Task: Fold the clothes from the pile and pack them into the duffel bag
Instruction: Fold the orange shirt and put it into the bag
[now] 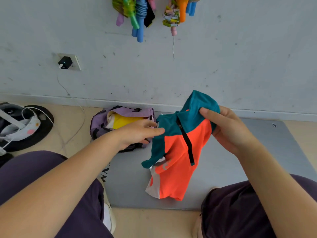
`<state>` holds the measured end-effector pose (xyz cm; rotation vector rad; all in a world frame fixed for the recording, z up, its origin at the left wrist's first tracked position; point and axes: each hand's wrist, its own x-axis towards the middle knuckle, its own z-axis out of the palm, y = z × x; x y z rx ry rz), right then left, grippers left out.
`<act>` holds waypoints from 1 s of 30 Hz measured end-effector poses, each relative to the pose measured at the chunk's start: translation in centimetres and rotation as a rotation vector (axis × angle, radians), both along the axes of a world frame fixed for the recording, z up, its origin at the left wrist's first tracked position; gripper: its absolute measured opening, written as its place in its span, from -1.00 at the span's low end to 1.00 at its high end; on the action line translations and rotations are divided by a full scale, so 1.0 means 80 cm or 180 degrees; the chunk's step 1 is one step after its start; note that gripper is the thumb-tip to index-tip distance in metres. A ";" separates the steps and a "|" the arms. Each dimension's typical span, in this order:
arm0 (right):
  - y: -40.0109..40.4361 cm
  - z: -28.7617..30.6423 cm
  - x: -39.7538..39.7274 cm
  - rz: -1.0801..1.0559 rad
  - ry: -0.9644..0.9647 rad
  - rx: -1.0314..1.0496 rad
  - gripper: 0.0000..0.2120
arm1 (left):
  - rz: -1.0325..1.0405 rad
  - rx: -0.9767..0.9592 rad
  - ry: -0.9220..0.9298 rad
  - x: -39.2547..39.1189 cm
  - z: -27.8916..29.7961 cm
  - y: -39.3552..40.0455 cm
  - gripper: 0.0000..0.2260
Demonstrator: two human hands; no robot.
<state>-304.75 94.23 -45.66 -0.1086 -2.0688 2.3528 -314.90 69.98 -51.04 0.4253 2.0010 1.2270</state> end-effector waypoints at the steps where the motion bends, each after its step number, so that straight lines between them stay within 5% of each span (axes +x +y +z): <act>1: -0.002 0.001 0.001 0.0026 -0.0003 -0.0068 -0.78 | -0.0186 -0.0017 -0.0035 0.002 -0.002 0.000 -0.77; 5: -0.004 0.009 0.004 -0.0024 0.0003 -0.0295 -0.75 | -0.0566 -0.0096 -0.0313 0.003 -0.005 -0.004 -0.72; 8: 0.004 0.011 0.003 -0.0372 -0.0037 -0.0190 -0.69 | -0.0212 -0.0116 -0.0136 -0.001 -0.005 -0.008 -0.73; 13: 0.022 0.000 -0.001 -0.0857 -0.0249 0.1031 -0.56 | 0.0910 0.1054 0.0089 -0.007 0.005 -0.010 -0.86; 18: 0.029 -0.008 0.000 -0.0087 -0.0735 0.1626 -0.61 | 0.1190 0.1533 0.0558 -0.012 0.023 -0.017 -0.82; 21: 0.025 -0.009 0.002 0.0397 -0.0887 0.1123 -0.61 | 0.1184 0.1631 0.0703 -0.012 0.032 -0.023 -0.81; 27: 0.025 0.000 0.002 0.0812 -0.0199 -0.0328 -0.60 | 0.1157 0.2386 0.0341 -0.014 0.052 -0.029 -0.78; 30: 0.016 -0.006 0.004 0.1303 -0.0467 -0.0045 -0.62 | 0.0995 0.2230 0.0433 -0.011 0.060 -0.034 -0.78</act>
